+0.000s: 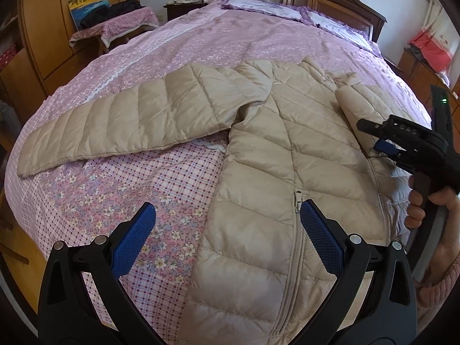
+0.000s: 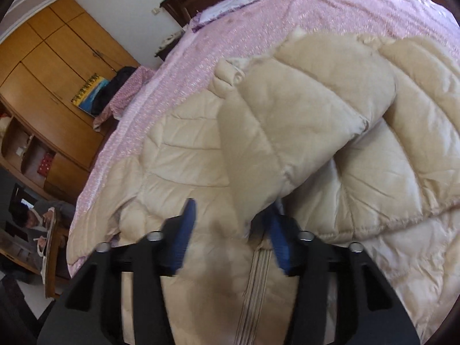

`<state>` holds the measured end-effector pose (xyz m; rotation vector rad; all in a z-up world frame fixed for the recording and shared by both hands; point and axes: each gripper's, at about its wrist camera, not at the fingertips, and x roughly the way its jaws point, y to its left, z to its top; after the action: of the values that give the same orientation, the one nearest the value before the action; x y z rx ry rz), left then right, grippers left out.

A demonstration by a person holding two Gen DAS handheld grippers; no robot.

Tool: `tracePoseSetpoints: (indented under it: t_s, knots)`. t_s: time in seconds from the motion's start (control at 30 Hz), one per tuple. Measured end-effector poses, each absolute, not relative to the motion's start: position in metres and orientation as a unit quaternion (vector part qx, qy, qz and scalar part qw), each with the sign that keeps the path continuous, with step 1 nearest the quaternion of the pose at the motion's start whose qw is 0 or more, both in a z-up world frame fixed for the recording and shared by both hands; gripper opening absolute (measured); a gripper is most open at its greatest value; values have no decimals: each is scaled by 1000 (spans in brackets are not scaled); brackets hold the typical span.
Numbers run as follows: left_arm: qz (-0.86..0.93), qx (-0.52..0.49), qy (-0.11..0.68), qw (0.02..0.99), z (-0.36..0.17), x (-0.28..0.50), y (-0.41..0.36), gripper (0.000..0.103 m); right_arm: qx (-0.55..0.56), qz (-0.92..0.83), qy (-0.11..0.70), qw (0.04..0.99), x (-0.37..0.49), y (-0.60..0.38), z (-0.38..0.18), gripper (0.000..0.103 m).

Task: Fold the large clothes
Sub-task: 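Fold the held sleeve across the jacket body and open the right gripper, then grasp the other sleeve cuff with the left gripper and lift it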

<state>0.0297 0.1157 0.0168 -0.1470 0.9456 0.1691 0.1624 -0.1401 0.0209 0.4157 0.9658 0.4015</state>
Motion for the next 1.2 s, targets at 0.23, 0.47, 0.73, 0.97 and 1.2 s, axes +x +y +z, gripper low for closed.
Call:
tracePoseSetpoints:
  t_s: [0.23, 0.47, 0.73, 0.97, 1.2]
  knots:
    - [63, -51, 450, 889, 24, 38, 99, 100, 197, 185, 439, 857, 135, -161, 50, 73]
    - [24, -30, 446, 894, 32, 55, 67, 100, 193, 106, 419, 881, 114, -209, 66, 81]
    - [-27, 6, 440, 897, 40, 81, 10, 100, 207, 29, 424, 881, 103, -274, 58, 84]
    - [-62, 50, 429, 900, 47, 113, -49, 100, 189, -3, 430, 883, 95, -306, 47, 84]
    - [-87, 95, 414, 901, 47, 149, -108, 100, 201, -15, 433, 878, 88, -333, 38, 85]
